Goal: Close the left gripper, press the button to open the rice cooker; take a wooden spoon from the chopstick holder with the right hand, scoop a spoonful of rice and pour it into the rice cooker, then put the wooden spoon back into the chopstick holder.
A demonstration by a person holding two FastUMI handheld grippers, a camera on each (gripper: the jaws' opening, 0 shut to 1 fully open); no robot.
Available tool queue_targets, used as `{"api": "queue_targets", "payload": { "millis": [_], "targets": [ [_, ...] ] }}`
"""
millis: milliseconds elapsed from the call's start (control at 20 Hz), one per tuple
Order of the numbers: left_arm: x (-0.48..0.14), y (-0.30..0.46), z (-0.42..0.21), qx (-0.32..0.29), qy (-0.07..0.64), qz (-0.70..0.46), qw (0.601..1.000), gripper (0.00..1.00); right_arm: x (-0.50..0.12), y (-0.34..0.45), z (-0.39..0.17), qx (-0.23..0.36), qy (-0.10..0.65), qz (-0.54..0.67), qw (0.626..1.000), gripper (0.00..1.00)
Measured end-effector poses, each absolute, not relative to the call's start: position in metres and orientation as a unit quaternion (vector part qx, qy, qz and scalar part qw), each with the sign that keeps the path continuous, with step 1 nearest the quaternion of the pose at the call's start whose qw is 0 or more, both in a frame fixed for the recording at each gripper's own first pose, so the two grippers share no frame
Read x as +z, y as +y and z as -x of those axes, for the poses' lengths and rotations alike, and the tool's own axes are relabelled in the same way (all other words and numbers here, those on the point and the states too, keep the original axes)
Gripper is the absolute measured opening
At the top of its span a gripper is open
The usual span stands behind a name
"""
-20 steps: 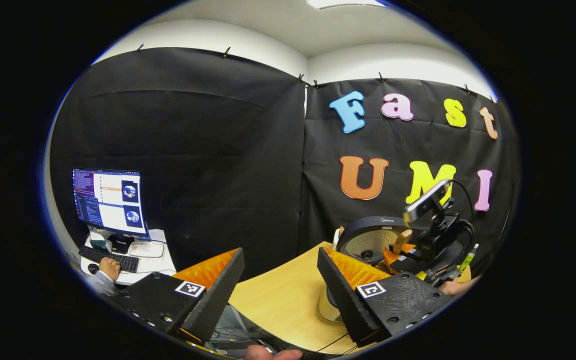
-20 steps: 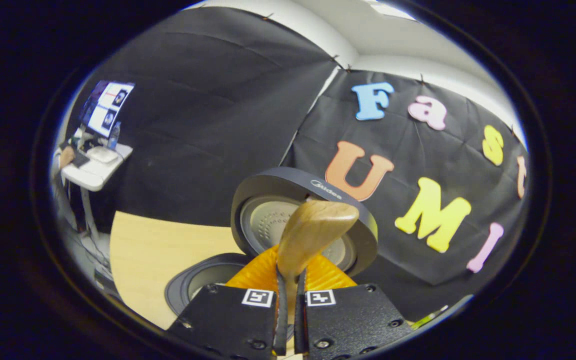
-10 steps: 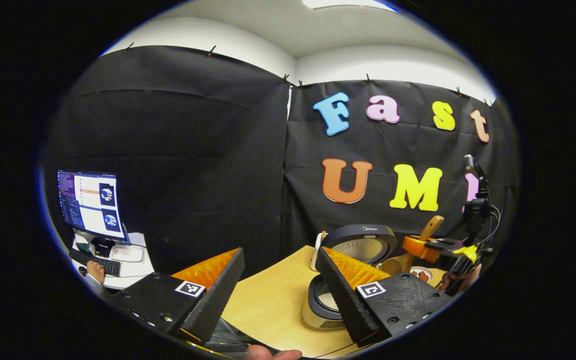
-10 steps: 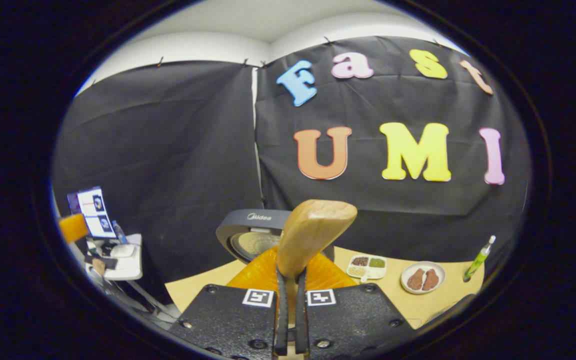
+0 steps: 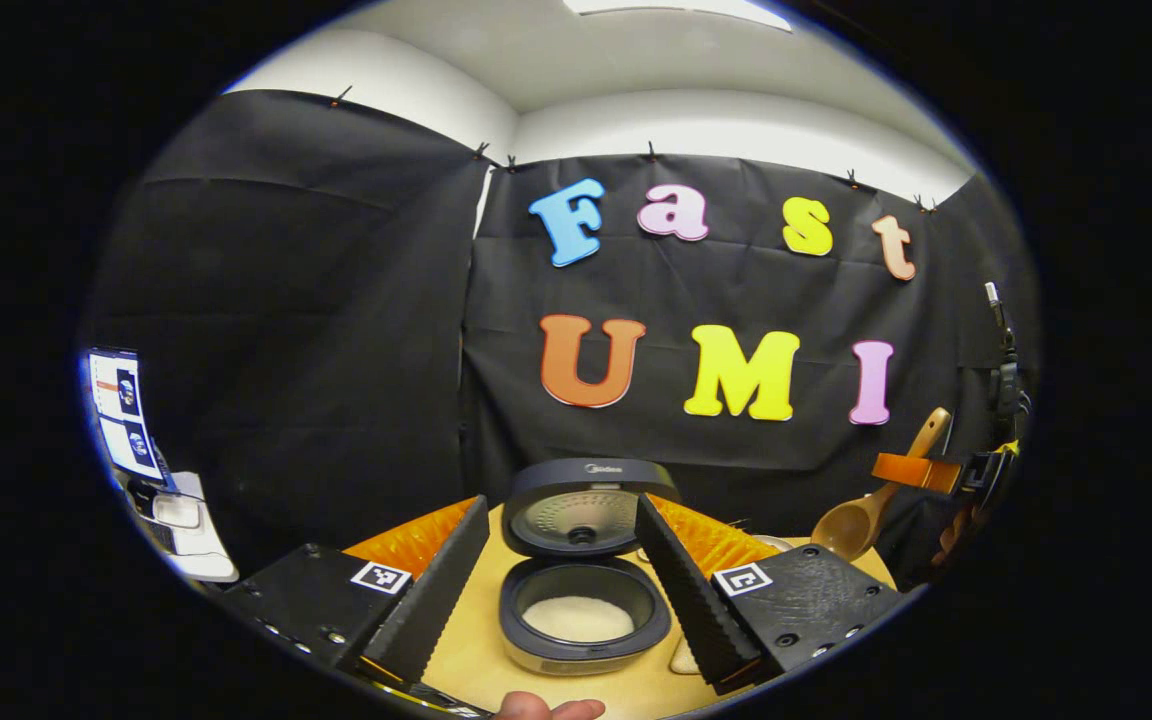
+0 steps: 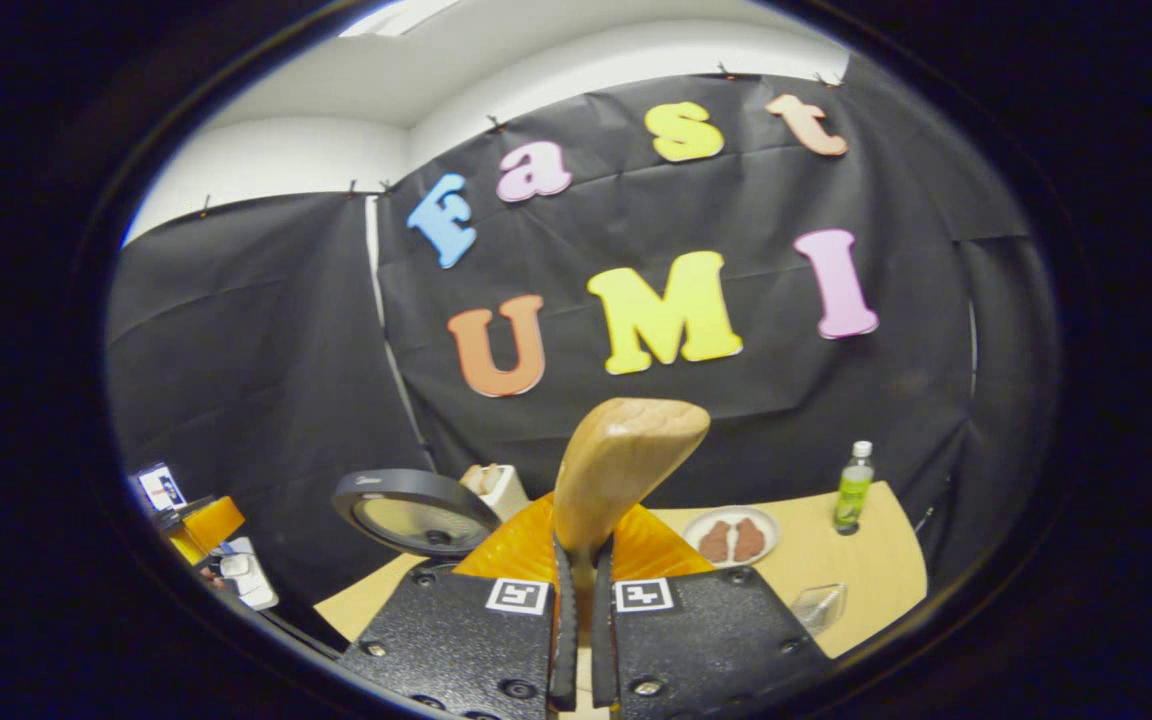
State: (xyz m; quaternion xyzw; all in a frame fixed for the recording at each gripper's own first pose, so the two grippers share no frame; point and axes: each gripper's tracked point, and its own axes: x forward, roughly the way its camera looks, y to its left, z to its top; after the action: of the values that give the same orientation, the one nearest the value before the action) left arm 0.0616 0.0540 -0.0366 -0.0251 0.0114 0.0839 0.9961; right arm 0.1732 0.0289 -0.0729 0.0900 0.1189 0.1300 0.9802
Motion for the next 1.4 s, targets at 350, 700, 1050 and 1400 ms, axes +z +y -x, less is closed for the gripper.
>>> {"api": "queue_targets", "payload": {
  "millis": [350,700,1050,1400],
  "targets": [
    [-0.044,-0.012,-0.092,0.033,0.019,0.022,0.999,0.95,-0.083,-0.129,-0.174,-0.003,0.119,-0.087,0.989,0.11],
    [-0.052,-0.037,-0.1,0.044,0.04,-0.005,0.998,0.95,-0.167,-0.181,-0.229,-0.023,0.173,-0.08,0.981,0.11],
    [-0.057,-0.042,-0.096,0.078,0.058,0.001,0.995,0.95,-0.271,-0.184,-0.274,-0.014,0.232,-0.088,0.969,0.12],
    [-0.063,-0.029,-0.087,0.123,0.081,-0.003,0.989,0.95,-0.343,-0.177,-0.285,-0.009,0.272,-0.095,0.958,0.13]
  ]
}}
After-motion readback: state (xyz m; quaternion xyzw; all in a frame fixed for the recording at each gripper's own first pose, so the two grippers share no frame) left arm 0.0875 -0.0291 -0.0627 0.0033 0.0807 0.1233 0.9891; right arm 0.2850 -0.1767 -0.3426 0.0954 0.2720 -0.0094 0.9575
